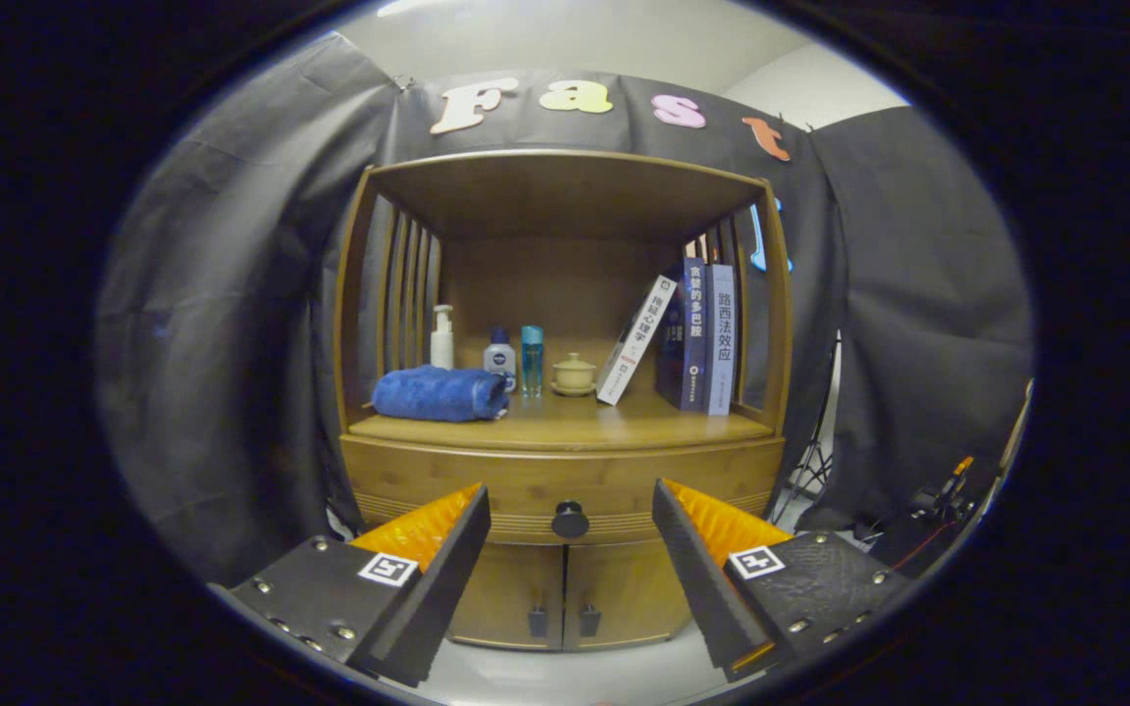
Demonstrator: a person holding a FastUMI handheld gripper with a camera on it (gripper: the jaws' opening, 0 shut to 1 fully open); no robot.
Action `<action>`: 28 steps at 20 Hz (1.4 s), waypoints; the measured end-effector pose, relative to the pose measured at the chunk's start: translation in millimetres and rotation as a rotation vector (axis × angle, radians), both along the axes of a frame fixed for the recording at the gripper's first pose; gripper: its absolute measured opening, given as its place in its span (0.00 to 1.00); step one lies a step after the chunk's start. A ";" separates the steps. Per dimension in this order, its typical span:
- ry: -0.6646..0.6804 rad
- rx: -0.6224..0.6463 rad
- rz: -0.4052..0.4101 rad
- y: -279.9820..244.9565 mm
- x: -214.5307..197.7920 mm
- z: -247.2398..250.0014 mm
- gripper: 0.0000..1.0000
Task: Pull open the drawer, take out the items inside it, and place them on the countertop above the cabinet.
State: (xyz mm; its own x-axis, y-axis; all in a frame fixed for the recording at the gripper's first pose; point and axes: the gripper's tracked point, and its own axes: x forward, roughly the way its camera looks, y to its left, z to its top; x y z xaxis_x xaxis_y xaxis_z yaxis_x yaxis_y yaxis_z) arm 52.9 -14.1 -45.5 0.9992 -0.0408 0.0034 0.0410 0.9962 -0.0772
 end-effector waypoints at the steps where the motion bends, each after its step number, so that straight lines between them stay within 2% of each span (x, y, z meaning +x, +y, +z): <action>1: 0.010 -0.002 0.003 1.7 11.1 -10.3 0.99; 8: 0.074 0.051 -0.030 -4.9 93.7 -85.6 1.00; 12: 0.104 0.029 -0.034 -7.6 136.1 -116.4 0.98; 16: 0.058 0.011 -0.033 -7.3 148.6 -113.7 0.44; 20: 0.032 0.009 -0.016 -5.9 153.1 -108.7 0.44; 23: 0.081 0.100 0.007 -4.5 157.9 -110.2 0.44; 24: 0.091 0.083 0.003 -4.7 158.7 -111.2 0.39; 25: 0.096 0.036 -0.009 -6.4 152.6 -110.3 0.39; 26: 0.100 0.009 -0.013 -7.5 153.2 -111.0 0.29; 28: 0.101 0.030 0.001 -4.3 146.1 -111.1 0.30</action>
